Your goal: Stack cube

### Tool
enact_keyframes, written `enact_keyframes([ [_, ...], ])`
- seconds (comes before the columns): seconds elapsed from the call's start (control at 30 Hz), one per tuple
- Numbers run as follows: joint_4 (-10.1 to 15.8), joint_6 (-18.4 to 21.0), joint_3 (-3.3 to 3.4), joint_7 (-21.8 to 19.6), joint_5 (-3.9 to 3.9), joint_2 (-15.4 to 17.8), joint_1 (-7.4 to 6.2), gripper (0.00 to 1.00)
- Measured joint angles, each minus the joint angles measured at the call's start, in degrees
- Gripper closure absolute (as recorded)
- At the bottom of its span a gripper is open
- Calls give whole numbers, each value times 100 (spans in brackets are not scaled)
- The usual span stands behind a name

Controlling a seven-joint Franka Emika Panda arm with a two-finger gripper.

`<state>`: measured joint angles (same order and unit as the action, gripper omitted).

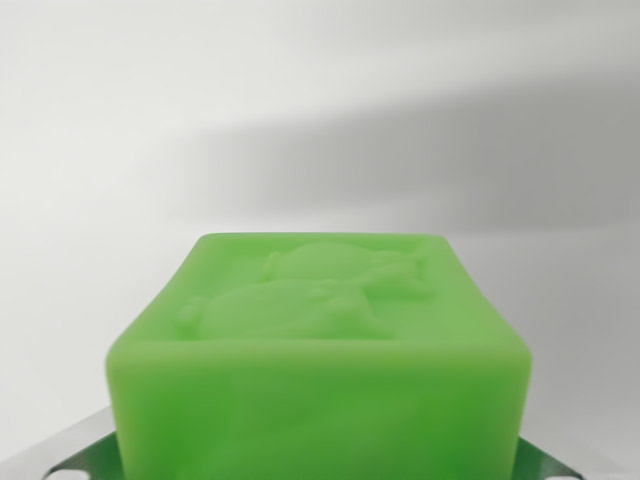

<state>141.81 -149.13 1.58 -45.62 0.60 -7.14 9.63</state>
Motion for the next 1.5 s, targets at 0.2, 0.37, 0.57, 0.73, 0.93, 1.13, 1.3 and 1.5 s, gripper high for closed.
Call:
enact_keyframes([
  [0.2, 149, 84, -17, 166, -13, 236, -9, 100],
  [0.37, 262, 158, -26, 298, -20, 422, -24, 100],
  [0.57, 397, 259, -31, 458, -29, 653, -47, 100],
  [0.73, 507, 346, -33, 601, -37, 858, -70, 100],
  [0.93, 620, 456, -36, 752, -43, 1077, -90, 100],
  [1.13, 727, 560, -39, 895, -49, 1288, -118, 100],
  [1.3, 815, 652, -40, 1013, -53, 1473, -138, 100],
  [1.5, 861, 442, -41, 1033, -53, 1275, -141, 100],
])
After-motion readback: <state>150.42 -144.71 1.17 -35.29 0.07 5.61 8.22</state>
